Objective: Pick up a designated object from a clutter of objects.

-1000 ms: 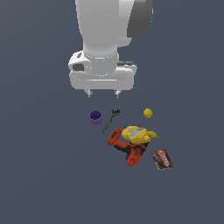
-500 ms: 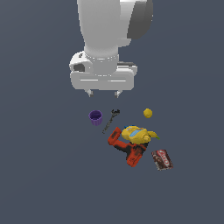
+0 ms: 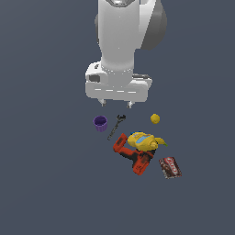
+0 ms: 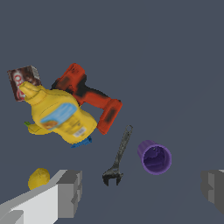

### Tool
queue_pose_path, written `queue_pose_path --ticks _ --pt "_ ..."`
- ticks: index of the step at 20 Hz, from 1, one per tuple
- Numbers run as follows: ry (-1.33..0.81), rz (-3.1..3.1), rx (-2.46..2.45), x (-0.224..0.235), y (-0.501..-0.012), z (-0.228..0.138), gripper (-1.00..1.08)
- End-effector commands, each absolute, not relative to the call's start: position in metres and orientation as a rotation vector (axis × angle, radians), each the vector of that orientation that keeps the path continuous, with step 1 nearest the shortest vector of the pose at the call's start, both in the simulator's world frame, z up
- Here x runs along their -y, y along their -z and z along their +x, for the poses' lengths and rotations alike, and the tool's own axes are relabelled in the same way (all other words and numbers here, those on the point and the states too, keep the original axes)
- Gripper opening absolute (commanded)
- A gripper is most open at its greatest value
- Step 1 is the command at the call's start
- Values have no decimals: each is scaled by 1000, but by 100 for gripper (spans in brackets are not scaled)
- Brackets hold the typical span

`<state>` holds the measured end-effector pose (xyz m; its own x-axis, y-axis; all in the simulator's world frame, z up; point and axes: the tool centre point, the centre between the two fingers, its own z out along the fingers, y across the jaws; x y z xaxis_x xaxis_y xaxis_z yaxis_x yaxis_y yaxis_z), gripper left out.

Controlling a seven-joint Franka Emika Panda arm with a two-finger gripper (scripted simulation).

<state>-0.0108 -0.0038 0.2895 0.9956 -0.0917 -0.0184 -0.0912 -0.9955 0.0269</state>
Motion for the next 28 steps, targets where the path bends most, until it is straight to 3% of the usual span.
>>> queue_pose_path --ticks 1,28 --pt "28 3108 186 -7 -280 -11 100" --pt "-9 3015 772 -144 -160 -58 100"
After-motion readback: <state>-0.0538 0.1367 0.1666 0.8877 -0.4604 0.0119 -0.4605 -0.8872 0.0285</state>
